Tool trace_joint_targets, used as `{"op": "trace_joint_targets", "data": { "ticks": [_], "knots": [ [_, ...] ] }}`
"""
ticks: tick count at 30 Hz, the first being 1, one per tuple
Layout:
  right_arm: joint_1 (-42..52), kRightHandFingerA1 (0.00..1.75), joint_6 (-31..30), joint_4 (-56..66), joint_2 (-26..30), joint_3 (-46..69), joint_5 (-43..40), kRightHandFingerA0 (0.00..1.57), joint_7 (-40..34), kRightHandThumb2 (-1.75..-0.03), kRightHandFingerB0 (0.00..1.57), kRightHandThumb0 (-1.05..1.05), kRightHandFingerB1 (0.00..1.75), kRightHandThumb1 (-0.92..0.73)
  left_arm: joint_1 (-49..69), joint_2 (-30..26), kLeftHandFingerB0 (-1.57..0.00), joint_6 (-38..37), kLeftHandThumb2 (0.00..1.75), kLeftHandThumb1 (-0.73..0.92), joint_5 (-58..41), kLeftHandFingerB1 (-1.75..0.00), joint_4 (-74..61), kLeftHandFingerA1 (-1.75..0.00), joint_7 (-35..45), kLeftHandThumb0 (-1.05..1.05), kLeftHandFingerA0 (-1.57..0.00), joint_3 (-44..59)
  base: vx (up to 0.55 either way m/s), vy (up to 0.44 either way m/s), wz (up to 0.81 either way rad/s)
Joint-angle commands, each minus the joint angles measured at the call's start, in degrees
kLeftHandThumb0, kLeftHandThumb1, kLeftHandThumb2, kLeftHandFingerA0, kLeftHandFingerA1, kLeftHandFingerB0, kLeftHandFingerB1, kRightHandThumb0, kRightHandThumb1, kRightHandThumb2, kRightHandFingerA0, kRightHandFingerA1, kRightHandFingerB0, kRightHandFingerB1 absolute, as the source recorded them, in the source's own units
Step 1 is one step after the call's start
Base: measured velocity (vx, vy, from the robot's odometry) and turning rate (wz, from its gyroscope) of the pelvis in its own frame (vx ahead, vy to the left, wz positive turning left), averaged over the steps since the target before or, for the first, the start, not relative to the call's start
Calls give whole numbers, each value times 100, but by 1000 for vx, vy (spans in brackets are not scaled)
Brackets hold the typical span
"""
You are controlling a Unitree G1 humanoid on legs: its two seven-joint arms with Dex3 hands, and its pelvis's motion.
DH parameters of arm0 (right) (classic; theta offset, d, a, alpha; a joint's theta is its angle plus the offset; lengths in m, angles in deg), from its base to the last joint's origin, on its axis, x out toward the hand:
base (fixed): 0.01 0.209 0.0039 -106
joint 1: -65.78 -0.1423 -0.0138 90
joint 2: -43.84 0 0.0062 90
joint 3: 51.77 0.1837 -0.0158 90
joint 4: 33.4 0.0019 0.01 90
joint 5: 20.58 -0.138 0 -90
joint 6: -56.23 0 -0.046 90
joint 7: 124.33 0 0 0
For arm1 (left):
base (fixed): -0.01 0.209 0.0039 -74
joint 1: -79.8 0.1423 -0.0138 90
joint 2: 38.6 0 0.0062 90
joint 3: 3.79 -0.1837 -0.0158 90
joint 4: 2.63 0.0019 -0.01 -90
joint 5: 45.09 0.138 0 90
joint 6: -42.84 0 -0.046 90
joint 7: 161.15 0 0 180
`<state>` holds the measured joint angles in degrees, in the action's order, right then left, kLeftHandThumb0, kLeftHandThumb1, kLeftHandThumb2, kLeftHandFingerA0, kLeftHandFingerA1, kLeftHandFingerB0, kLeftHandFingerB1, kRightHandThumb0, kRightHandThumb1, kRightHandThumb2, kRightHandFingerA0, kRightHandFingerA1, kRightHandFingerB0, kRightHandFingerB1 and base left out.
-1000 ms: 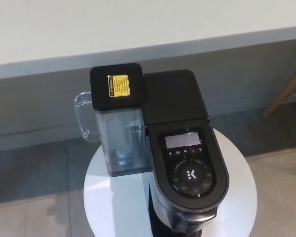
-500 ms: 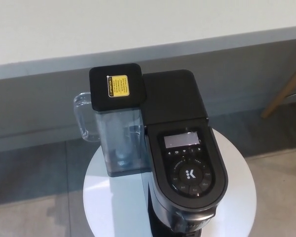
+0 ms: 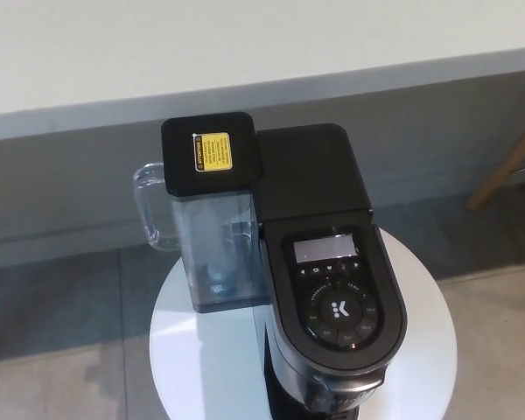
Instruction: A coffee maker is kept on a small desk and the robot walks towards it and uses its right hand to push down the lid of the coffee maker to close it
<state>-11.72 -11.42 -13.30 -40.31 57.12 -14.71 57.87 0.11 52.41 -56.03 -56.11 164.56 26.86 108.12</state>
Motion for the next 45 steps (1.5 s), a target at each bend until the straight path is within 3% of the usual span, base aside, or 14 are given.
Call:
{"op": "trace_joint_targets", "data": {
  "ticks": [1, 3, 8, 15, 17, 28, 29, 30, 31, 35, 37, 38, 42, 45],
  "knots": [
    [-31, 48, -303, -25, 39, -209, -107, 15, 278, -95, 4, -84, 27, -55, -43, -75, -16, 204, 90, 52, 72, -42, -25, -47, -85, -76, -17, 1, 0, 0, 0],
    [-31, 47, -332, -34, 47, -248, -153, 14, 342, -96, 4, -83, 25, -55, -62, -79, -21, 245, 60, 66, 157, -29, -9, -36, -147, -73, -24, -69, 0, 0, 0],
    [-28, 36, -395, -39, 89, -309, -212, 17, 437, -62, 4, -82, 23, -71, -6, -87, -26, 174, 61, 68, 268, -30, -26, -37, -158, -75, -25, -200, 0, 0, 0],
    [0, 39, -488, -20, 170, -344, -259, 9, 460, -99, 0, -89, 16, -59, 10, -99, -24, 194, 61, 66, 177, -29, -33, -37, -53, -76, -21, -95, 0, 0, 0],
    [-26, 34, -515, -50, 176, -397, -221, 11, 418, -63, 3, -82, 22, -73, 0, -99, -24, 220, 60, 66, 158, -29, -41, -35, -43, -76, -21, -61, 0, 0, 0],
    [10, 33, -537, -203, 187, -608, -191, 9, 422, -63, 0, -90, 23, -76, 75, -66, -17, 194, 61, 66, 293, -28, -11, -36, -65, -77, -18, -147, 0, 0, 0],
    [25, 40, -530, -186, 187, -631, -182, 8, 404, -102, 1, -85, 21, -58, 69, -67, -19, 202, 61, 69, 311, -28, -2, -35, -88, -77, -17, -160, 0, 0, 0],
    [33, 34, -558, -186, 190, -686, -142, 11, 357, -66, 0, -89, 21, -78, 58, -55, 0, 243, 96, 35, 285, -48, 4, -51, -107, -38, -1, -138, 0, 0, 0],
    [33, 34, -573, -198, 189, -717, -125, 12, 331, -64, 0, -88, 22, -79, 50, -47, -18, 264, 61, 68, 274, -28, 3, -35, -117, -77, -15, -131, 0, 0, 0],
    [21, 35, -592, -225, 221, -848, -72, 13, 306, -64, 0, -90, 22, -81, 71, -11, -19, 223, 61, 68, 295, -28, -17, -39, -93, -79, -16, -160, 0, 0, 0],
    [57, 38, -574, -210, 222, -835, -142, 13, 374, -106, 0, -92, 16, -62, 79, -1, -18, 230, 61, 67, 247, -28, -24, -38, -54, -78, -17, -117, 0, 0, 0],
    [84, 34, -562, -172, 226, -838, -157, 11, 384, -65, 0, -92, 22, -80, 68, -3, -17, 260, 61, 66, 220, -27, -21, -38, -44, -76, -16, -89, 0, 0, 0],
    [66, 33, -597, -174, 240, -862, -162, 10, 359, -64, 0, -89, 22, -81, 130, -3, 0, 217, 96, 33, 238, -48, -27, -52, -49, -38, -2, -84, 0, 0, 0],
    [45, 33, -572, -201, 242, -890, -150, 11, 361, -65, 0, -90, 21, -81, 136, -7, -20, 204, 61, 67, 273, -28, -33, -40, -66, -79, -16, -113, 0, 0, 0]
  ]
}}
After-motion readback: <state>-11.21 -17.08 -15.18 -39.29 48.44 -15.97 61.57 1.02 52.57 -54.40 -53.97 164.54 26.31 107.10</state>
